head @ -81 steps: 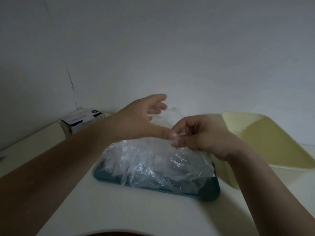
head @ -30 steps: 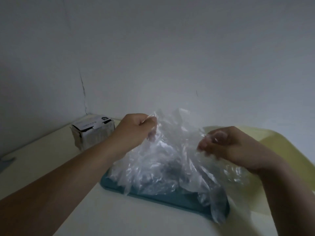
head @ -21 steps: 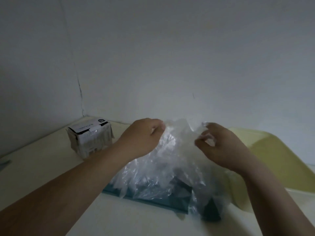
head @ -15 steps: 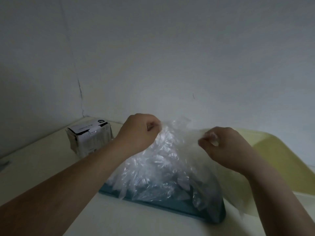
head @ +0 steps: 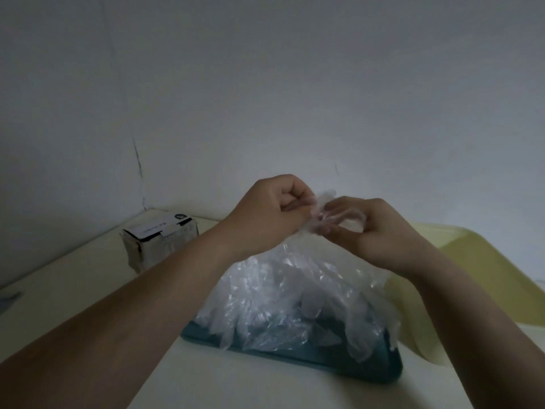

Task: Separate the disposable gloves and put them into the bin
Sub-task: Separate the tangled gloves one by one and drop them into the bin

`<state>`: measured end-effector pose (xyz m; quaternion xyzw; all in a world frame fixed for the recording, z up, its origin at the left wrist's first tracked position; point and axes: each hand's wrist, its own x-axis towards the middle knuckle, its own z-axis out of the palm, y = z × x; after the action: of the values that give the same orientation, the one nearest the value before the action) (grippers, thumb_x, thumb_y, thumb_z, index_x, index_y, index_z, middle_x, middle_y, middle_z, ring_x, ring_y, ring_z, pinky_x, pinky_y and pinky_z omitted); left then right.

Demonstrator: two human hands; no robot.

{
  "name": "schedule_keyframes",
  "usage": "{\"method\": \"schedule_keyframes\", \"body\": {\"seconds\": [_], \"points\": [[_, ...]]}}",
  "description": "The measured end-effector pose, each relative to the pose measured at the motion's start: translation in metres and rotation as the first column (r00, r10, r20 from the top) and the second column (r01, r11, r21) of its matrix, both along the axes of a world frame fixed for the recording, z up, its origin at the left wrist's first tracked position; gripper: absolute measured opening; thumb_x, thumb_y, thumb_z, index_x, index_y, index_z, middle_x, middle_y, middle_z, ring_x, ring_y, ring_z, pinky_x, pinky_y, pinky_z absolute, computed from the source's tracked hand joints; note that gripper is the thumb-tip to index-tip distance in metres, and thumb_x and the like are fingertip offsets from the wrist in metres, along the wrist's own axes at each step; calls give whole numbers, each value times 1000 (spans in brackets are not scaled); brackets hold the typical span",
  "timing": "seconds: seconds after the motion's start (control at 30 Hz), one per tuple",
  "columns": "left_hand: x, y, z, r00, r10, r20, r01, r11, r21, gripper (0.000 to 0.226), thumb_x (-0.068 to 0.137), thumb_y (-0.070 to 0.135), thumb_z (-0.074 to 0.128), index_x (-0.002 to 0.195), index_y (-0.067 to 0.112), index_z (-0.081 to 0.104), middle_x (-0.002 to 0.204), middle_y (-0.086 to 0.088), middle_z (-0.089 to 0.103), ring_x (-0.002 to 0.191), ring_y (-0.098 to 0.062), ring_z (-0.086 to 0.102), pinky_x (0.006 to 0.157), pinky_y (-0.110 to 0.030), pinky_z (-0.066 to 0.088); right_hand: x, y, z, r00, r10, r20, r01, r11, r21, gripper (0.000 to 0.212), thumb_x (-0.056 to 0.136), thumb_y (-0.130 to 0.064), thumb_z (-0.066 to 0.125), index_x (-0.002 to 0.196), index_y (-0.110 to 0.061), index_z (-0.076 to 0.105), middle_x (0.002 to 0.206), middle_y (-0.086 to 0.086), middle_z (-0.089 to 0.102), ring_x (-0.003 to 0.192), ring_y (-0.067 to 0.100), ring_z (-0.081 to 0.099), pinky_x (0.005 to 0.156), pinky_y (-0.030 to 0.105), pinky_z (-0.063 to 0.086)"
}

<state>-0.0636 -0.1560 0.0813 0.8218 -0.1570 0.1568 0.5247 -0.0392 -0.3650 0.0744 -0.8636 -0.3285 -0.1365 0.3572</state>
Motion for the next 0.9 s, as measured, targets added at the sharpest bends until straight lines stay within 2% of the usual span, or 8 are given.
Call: {"method": "schedule_keyframes", "body": {"seconds": [0.1,0.2,0.27,0.4,0.47,0.57,0.77,0.9], "points": [[-1,3,1,998,-45,-42,42,996,-77,19,90,18,82,106,22,71,95,-2,79,84,-25,77,70,-34,64,-3,-6,2,995,26,-101,-11,989,148,16,96,-28,72,87,-19,83,86,-5,78,78,15,72,73,38,57],[-3,12,-7,979,-74,-189,65,997,-52,36,84,18,88,116,23,73,98,-1,78,73,-16,74,71,-34,62,-5,-17,0,985,29,-168,24,952,305,16,96,-17,72,84,-11,82,82,5,78,76,28,73,74,40,59],[-3,16,-13,971,-45,-235,35,998,-43,28,83,20,89,109,20,79,96,0,79,69,-12,69,71,-33,60,-6,-22,-4,972,20,-234,77,914,398,18,97,-16,71,85,-6,80,80,12,77,76,32,73,74,40,59],[-2,23,-14,947,-96,-307,55,989,-138,16,85,26,87,89,12,81,79,-5,69,73,-19,63,72,-32,59,-7,-30,-15,942,-22,-336,196,848,493,16,96,-12,72,85,-2,78,77,18,74,66,24,67,63,34,55],[-5,21,-14,933,-155,-324,106,981,-163,17,88,21,84,95,6,79,83,-5,74,79,-18,70,75,-32,61,-8,-32,-20,933,-27,-358,225,822,523,14,96,-11,71,86,-3,78,76,15,74,66,23,66,62,34,55],[-8,11,-11,947,-146,-285,81,970,-228,14,96,15,75,101,2,75,96,-8,81,90,-22,77,82,-38,63,-6,-38,-21,940,-68,-334,242,824,512,15,97,-11,70,85,-9,80,72,7,73,61,17,63,55,28,52],[1,1,0,968,-19,-250,-81,919,-386,10,101,18,68,105,11,74,89,-8,79,73,-20,73,73,-37,51,-6,-46,-29,915,-119,-385,281,874,396,16,97,-11,71,84,-12,80,75,11,76,66,22,66,57,28,54],[4,6,9,976,28,-216,-90,955,-284,9,102,17,68,104,13,76,91,-8,80,75,-20,75,68,-33,58,-17,-59,-14,955,-107,-278,201,919,339,12,93,-31,75,92,-21,82,103,-4,77,92,12,73,82,34,60]]}}
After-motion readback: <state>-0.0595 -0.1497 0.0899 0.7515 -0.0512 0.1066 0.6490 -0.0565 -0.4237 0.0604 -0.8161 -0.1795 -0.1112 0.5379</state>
